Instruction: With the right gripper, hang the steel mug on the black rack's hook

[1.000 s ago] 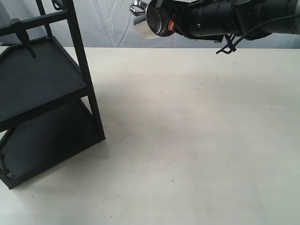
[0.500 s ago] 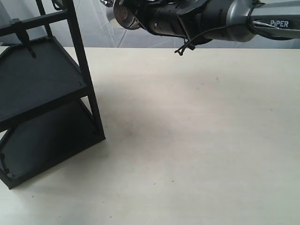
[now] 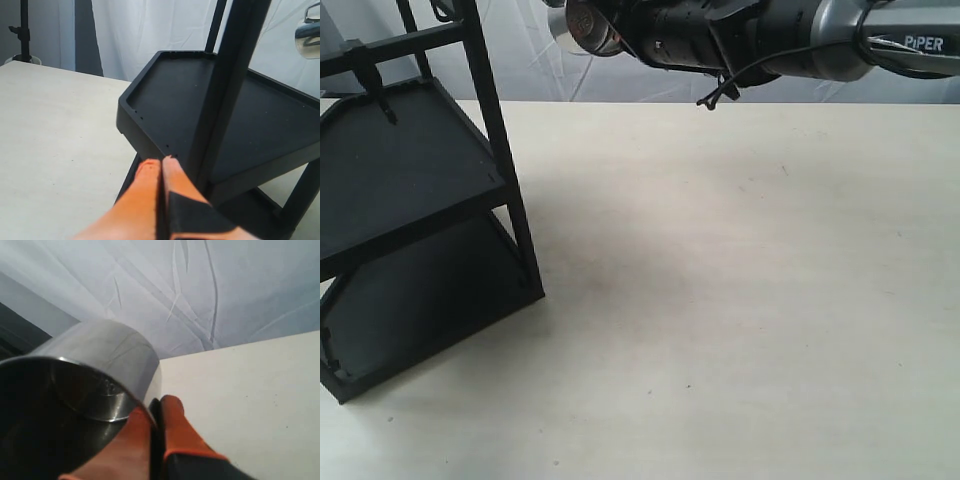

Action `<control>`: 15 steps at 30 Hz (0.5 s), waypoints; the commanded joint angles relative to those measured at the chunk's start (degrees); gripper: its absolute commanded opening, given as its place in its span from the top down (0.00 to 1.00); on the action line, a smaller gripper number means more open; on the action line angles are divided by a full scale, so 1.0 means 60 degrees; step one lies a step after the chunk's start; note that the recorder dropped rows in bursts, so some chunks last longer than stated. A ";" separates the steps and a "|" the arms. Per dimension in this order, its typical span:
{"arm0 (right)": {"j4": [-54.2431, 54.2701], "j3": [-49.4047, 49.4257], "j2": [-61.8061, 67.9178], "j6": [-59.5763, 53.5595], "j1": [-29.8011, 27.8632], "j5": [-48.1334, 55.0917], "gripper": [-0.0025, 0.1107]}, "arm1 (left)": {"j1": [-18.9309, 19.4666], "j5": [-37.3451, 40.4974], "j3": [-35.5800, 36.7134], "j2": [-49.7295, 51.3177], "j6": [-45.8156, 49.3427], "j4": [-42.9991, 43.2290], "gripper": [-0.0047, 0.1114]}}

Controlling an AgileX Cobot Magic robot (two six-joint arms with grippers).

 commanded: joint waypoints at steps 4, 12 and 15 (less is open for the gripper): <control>-0.0418 0.0065 -0.0182 -0.0012 -0.0244 0.1592 0.99 | 0.0000 0.0016 -0.0004 -0.0046 0.0016 0.0075 0.95; -0.0903 0.3303 -0.2215 -0.0010 -0.0931 0.1419 0.99 | 0.0000 -0.0004 -0.0004 -0.0046 0.0016 0.0142 0.95; -0.1300 0.3801 -0.2876 -0.0010 -0.1287 0.4103 0.99 | 0.0000 -0.0024 -0.0004 -0.0046 0.0016 0.0142 0.95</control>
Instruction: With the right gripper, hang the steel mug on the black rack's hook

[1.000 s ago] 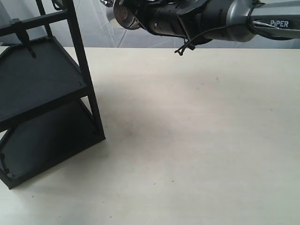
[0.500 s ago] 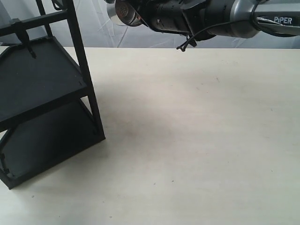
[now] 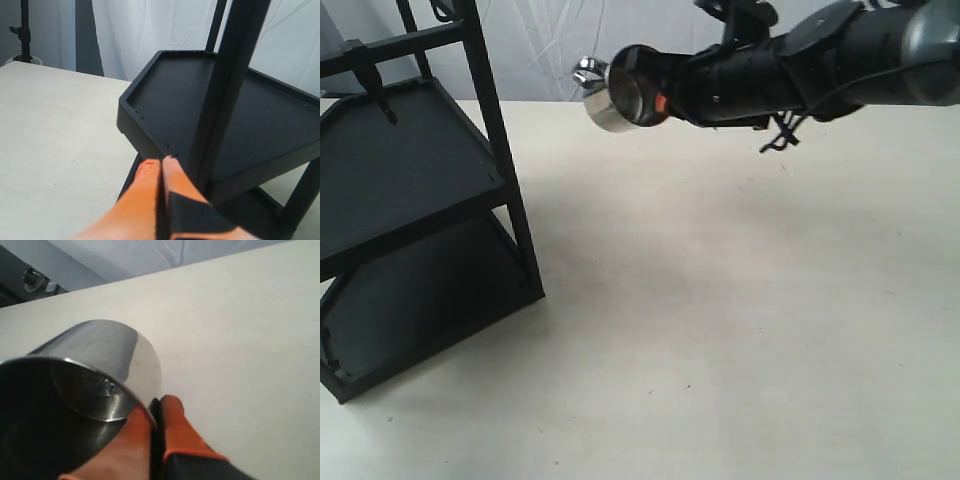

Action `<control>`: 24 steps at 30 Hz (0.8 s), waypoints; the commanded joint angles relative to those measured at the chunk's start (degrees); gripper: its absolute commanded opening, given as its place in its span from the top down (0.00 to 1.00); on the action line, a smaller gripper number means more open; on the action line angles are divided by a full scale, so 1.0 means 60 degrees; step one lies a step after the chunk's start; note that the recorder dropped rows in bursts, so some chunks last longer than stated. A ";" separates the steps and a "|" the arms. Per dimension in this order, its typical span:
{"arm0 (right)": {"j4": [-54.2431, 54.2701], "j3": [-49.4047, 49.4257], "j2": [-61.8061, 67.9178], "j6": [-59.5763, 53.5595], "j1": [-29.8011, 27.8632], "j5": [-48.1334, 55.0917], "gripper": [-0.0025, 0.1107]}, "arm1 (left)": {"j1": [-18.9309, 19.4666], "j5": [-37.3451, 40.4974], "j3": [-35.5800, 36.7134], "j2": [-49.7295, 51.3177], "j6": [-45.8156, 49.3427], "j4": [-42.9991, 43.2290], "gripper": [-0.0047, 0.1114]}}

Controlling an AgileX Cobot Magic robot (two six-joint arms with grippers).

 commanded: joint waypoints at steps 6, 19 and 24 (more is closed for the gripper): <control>-0.0385 0.0275 -0.1066 -0.0029 -0.0257 0.6324 0.99 | 0.0000 -0.0047 -0.0004 -0.0046 0.0016 0.0069 0.95; 0.2269 0.0218 -0.1066 0.0162 0.0444 0.8519 0.99 | 0.0000 -0.0047 -0.0004 -0.0046 0.0016 0.0069 0.95; 0.2346 0.0218 -0.1066 0.1328 0.0810 0.8641 0.99 | 0.0000 -0.0048 -0.0004 -0.0046 0.0016 -0.0032 0.95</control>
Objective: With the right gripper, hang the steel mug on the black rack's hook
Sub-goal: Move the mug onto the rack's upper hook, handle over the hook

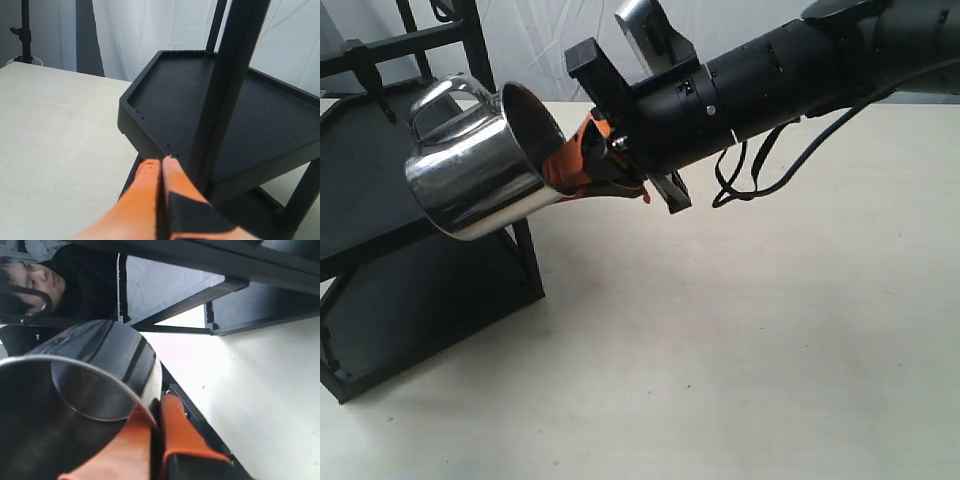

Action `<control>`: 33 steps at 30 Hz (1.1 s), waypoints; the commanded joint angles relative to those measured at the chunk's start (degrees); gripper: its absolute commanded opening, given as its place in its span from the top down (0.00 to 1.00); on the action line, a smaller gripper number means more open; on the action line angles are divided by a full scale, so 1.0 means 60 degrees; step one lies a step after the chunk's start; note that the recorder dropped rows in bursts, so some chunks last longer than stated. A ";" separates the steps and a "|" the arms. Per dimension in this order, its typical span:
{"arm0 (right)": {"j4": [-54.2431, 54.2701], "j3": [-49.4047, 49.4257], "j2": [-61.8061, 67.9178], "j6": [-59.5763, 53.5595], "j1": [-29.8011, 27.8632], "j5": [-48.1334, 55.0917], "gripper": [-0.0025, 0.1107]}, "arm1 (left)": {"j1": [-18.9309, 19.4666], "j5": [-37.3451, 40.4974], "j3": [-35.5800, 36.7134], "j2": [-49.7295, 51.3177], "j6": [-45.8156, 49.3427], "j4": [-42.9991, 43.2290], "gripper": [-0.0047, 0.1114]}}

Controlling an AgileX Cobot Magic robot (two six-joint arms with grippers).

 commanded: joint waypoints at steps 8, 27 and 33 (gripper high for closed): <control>0.0846 -0.0071 0.0148 0.2204 0.0614 -0.0258 0.99 | 0.0000 -0.0048 -0.0004 -0.0046 0.0016 -0.0100 0.95; 0.2802 -0.0071 0.1562 0.2352 0.0885 0.0046 0.99 | 0.0000 -0.0063 -0.0004 -0.0046 0.0016 -0.0347 0.95; 0.2802 -0.0071 0.1998 0.2352 0.0885 0.0196 0.99 | 0.0000 -0.0063 -0.0004 -0.0046 0.0016 -0.0347 0.95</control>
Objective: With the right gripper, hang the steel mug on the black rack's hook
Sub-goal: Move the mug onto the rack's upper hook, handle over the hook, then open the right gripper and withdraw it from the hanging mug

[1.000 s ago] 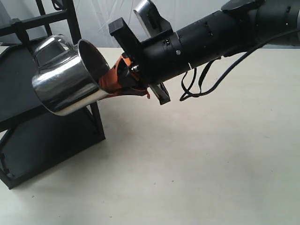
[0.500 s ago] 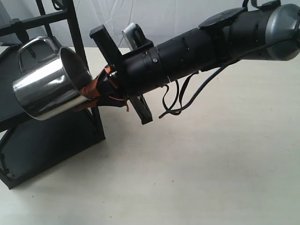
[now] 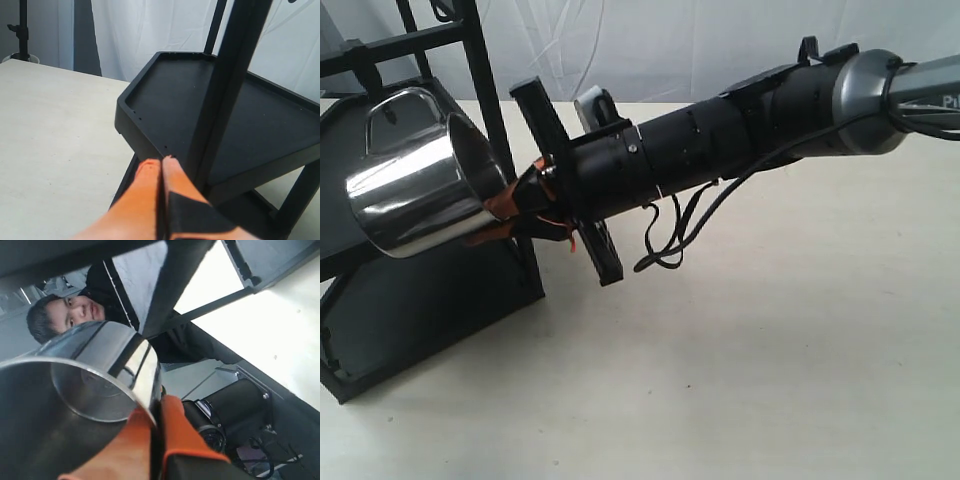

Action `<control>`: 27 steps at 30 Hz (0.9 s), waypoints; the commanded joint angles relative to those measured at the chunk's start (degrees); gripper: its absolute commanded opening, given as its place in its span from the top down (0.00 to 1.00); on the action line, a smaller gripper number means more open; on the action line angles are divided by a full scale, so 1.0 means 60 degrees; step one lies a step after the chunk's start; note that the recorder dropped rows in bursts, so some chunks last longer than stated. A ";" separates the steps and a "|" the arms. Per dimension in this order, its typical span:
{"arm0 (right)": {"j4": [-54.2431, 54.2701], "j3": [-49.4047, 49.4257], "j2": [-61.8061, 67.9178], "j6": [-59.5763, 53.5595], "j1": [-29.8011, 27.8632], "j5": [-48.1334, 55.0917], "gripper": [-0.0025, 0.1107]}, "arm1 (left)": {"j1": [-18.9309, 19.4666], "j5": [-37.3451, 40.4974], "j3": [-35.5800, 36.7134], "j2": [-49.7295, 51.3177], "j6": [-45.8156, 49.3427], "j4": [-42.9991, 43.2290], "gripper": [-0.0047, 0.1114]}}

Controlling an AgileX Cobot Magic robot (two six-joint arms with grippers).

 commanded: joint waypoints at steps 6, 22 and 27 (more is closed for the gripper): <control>0.0305 -0.0071 0.0409 -0.0219 -0.0014 0.0139 0.99 | 0.0000 -0.0063 -0.0004 -0.0046 0.0016 -0.0095 0.95; 0.0173 -0.0071 0.0409 -0.0909 -0.0014 0.0322 0.53 | 0.0000 -0.0063 -0.0004 -0.0046 0.0016 -0.0095 0.95; 0.0173 -0.0071 0.0372 -0.1291 -0.0133 0.0544 0.54 | 0.0000 -0.0063 -0.0004 -0.0046 0.0016 -0.0095 0.95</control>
